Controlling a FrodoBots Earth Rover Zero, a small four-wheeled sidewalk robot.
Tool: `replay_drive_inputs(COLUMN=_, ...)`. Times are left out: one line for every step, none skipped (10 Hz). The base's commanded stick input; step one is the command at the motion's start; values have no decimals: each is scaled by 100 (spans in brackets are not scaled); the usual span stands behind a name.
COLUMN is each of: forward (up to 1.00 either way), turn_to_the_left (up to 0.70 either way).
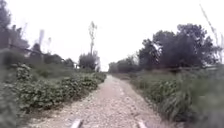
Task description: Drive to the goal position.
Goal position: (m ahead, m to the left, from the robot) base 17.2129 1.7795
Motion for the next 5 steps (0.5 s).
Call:
replay_drive_inputs(forward=70, turn_to_the_left=0)
replay_drive_inputs(forward=70, turn_to_the_left=0)
replay_drive_inputs(forward=70, turn_to_the_left=0)
replay_drive_inputs(forward=70, turn_to_the_left=-33)
replay_drive_inputs(forward=70, turn_to_the_left=-25)
